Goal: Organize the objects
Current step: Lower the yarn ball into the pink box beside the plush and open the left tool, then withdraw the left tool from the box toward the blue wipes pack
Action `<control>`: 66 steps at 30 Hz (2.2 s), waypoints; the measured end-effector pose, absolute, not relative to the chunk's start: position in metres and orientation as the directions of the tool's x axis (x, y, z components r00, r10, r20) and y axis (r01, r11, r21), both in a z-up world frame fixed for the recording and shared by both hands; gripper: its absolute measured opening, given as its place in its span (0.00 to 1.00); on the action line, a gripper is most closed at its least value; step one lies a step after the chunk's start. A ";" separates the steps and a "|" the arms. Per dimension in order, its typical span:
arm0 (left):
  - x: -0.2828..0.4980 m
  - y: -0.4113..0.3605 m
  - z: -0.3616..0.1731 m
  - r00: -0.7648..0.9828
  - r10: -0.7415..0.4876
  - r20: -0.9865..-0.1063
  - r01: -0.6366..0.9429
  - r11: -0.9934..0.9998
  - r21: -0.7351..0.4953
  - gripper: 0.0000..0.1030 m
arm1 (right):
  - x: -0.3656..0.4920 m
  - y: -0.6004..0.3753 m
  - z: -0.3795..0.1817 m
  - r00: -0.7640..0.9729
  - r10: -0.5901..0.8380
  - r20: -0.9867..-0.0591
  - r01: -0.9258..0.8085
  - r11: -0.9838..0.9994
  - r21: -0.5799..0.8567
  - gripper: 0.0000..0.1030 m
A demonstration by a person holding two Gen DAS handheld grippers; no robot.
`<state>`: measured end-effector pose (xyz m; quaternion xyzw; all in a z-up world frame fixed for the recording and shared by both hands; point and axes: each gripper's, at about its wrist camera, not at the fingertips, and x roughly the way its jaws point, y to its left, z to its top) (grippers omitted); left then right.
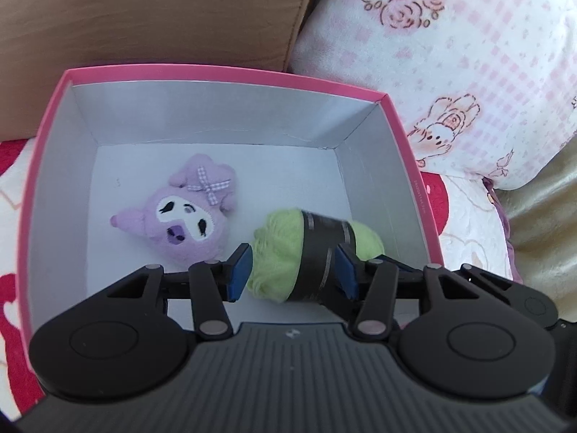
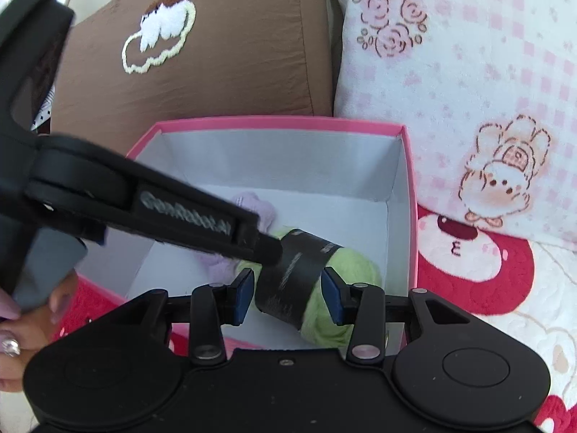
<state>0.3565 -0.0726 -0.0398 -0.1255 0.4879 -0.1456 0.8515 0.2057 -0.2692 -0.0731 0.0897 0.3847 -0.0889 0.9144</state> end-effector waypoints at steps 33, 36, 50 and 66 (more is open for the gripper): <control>0.217 -0.030 0.083 0.478 -0.290 -0.829 0.260 0.948 -0.182 0.57 | 0.100 -0.205 0.039 0.688 -0.081 -0.721 0.195 0.978 0.076 0.64; 0.203 -0.027 0.090 0.469 -0.294 -0.833 0.280 0.944 -0.175 0.60 | 0.090 -0.195 0.045 0.683 -0.084 -0.726 0.181 0.982 0.056 0.76; 0.156 -0.012 0.087 0.402 -0.329 -0.855 0.310 0.927 -0.211 0.76 | 0.041 -0.168 0.051 0.655 -0.038 -0.755 0.100 0.994 0.036 0.89; 0.118 -0.012 0.069 0.362 -0.364 -0.858 0.348 0.907 -0.238 0.87 | 0.012 -0.152 0.032 0.636 0.065 -0.769 0.008 0.996 0.091 0.89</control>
